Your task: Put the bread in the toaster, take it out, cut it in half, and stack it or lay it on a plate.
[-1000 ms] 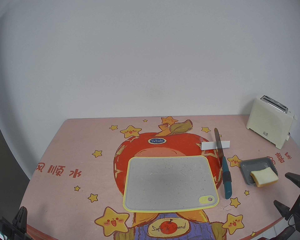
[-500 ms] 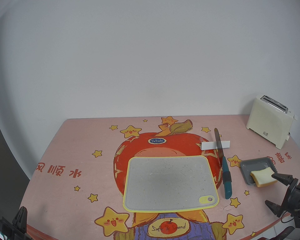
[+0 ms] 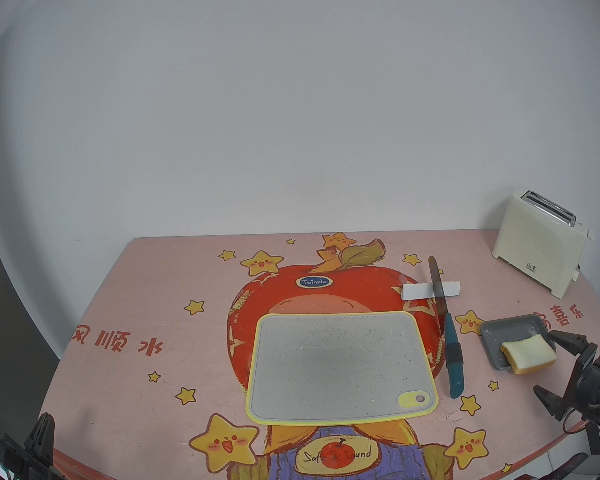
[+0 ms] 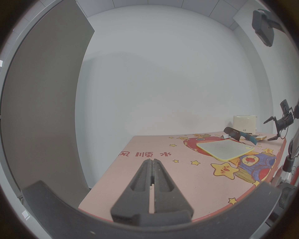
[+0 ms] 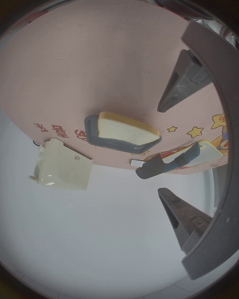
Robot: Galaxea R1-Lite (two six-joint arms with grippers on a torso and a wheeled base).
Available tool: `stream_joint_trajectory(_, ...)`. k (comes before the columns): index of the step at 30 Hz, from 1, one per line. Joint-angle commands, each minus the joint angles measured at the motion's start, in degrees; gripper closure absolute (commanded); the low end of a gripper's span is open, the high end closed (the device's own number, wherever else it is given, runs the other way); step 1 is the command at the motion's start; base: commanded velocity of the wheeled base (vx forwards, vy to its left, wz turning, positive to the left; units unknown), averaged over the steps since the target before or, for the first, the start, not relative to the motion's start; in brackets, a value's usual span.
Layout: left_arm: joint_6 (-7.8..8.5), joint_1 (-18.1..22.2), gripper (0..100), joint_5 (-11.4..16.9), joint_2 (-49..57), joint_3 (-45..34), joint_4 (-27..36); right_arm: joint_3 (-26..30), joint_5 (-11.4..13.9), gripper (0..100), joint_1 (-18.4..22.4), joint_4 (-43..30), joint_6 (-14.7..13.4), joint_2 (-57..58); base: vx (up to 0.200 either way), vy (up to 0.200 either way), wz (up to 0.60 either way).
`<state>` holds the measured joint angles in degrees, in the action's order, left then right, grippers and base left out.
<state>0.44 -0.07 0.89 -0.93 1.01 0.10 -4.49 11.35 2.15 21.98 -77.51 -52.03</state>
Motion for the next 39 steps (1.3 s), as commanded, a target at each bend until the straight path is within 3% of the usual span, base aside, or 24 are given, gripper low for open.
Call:
stream_joint_trajectory(1,0.00,-0.01,100,-0.01,0.93,-1.01,-0.01,0.18,-0.01,0,0.32,0.17,-0.01,-2.37,0.000,0.000,0.00)
stream_joint_trajectory(39,0.00,-0.01,100,-0.01,0.93,-1.01,-0.01,0.00,-0.10,0,0.40,10.98,1.39,-15.12,0.000,0.000,0.00)
